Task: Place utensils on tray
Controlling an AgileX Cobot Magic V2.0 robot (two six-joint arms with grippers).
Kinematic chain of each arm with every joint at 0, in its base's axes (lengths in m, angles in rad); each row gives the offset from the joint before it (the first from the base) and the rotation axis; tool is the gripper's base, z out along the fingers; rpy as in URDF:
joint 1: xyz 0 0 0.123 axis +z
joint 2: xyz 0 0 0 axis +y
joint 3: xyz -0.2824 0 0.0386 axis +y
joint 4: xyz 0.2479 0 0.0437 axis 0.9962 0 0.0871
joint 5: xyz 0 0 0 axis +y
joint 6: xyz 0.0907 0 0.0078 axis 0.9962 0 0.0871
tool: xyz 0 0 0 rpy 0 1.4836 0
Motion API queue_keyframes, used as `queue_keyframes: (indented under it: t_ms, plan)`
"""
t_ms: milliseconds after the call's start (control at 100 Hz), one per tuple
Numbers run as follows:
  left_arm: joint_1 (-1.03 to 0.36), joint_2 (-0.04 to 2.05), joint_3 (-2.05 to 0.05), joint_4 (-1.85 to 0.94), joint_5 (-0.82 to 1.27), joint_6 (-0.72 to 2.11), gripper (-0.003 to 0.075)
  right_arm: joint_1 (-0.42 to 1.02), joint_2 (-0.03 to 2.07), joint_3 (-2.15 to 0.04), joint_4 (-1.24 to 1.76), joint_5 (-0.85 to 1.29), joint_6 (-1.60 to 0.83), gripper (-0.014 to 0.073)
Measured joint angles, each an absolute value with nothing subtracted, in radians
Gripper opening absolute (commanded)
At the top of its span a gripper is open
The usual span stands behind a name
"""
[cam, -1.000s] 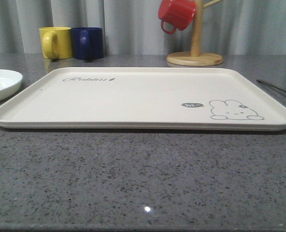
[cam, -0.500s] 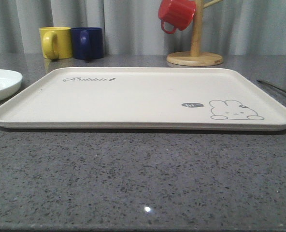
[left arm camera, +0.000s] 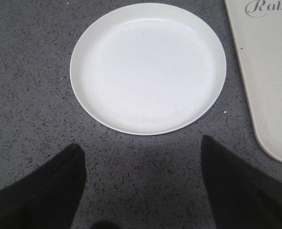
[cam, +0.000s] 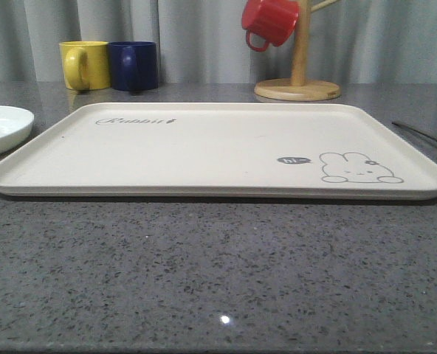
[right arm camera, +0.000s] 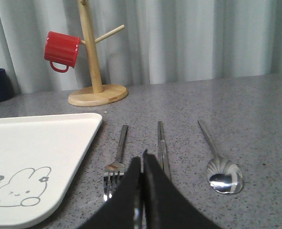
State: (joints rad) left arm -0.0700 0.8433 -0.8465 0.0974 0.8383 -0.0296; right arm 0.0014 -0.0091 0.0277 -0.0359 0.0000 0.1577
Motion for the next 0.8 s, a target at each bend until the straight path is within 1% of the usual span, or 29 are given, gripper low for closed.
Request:
queue_keyframes:
  t_ms: [140,330,430,800]
  plan:
    - [-0.034,0.917,-0.877,0.099,0.835,-0.041,0.0497,0.001,-0.009,0.028,-0.036,0.000,0.158,-0.0068]
    - [0.081,1.081,-0.933,0.079,0.792,-0.057,0.0497,0.001,-0.009,0.028,-0.036,0.000,0.158,-0.0068]
    - [0.121,1.176,-0.975,0.064,0.784,-0.058,0.0497,0.001,-0.009,0.028,-0.036,0.000,0.158,-0.0068]
    - [0.149,1.459,-1.138,0.062,0.767,-0.045,0.0497,0.001,-0.009,0.028,-0.036,0.000,0.158,-0.0068]
